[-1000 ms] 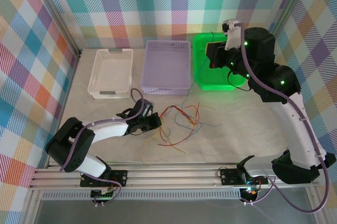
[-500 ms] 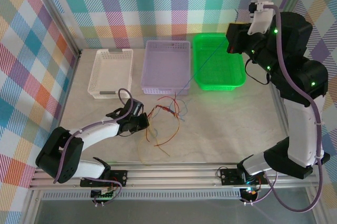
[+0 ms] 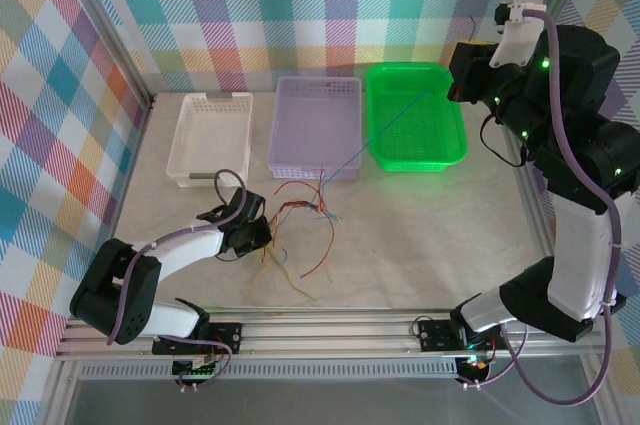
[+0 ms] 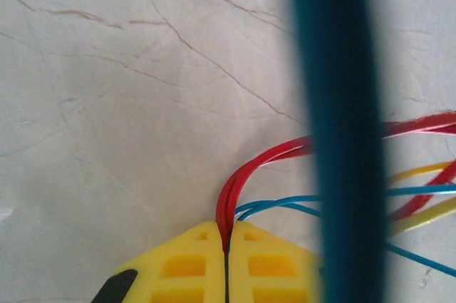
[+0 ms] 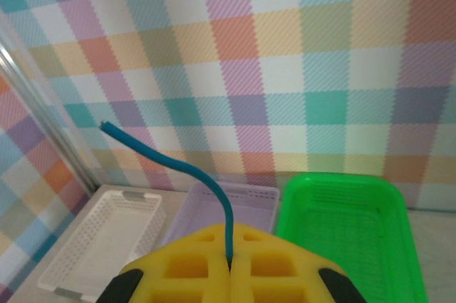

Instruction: Untangle the cables

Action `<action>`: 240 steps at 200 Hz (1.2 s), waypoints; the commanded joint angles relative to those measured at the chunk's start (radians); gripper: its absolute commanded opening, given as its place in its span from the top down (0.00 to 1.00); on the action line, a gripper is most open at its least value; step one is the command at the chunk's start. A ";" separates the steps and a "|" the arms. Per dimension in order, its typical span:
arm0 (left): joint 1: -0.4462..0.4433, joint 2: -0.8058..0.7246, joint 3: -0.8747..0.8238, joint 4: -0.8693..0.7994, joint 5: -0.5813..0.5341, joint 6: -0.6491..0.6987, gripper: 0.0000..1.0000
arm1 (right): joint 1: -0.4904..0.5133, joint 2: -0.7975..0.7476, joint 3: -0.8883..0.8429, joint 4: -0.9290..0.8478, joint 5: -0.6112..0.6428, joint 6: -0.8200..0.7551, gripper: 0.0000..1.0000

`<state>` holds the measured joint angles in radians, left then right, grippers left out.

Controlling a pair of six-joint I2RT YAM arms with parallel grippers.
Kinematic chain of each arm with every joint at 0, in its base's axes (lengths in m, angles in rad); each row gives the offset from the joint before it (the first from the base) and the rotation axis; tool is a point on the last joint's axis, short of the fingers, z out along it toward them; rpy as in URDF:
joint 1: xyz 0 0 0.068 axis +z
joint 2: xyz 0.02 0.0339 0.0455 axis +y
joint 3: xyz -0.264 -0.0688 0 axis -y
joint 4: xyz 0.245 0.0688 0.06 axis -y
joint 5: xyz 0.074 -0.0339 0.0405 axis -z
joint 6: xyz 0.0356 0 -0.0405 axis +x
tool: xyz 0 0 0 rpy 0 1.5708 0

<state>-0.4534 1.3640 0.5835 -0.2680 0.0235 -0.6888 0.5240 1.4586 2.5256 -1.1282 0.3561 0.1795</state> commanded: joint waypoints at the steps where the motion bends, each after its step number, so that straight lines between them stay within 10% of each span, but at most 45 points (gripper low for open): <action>1: 0.039 -0.008 -0.037 -0.083 -0.076 -0.022 1.00 | -0.010 -0.063 0.031 0.045 0.173 0.026 1.00; 45: 0.047 -0.033 0.006 -0.069 -0.004 -0.024 1.00 | -0.010 -0.052 -0.043 -0.078 0.012 0.048 1.00; 80: -0.001 -0.078 0.104 -0.123 0.028 -0.026 1.00 | -0.011 -0.105 -0.420 0.010 -0.202 0.091 1.00; 154: -0.036 -0.143 0.205 -0.151 0.088 -0.047 1.00 | 0.016 -0.179 -1.022 0.378 -0.639 0.138 0.49; 195: -0.084 -0.150 0.256 -0.130 0.129 -0.082 1.00 | 0.232 -0.196 -1.291 0.687 -0.653 0.146 0.29; 240: -0.125 -0.166 0.321 -0.142 0.110 -0.115 1.00 | 0.369 -0.085 -1.473 0.973 -0.652 0.208 0.31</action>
<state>-0.5640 1.2255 0.8581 -0.3916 0.1337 -0.7738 0.8669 1.3228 1.1221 -0.4057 -0.2714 0.3412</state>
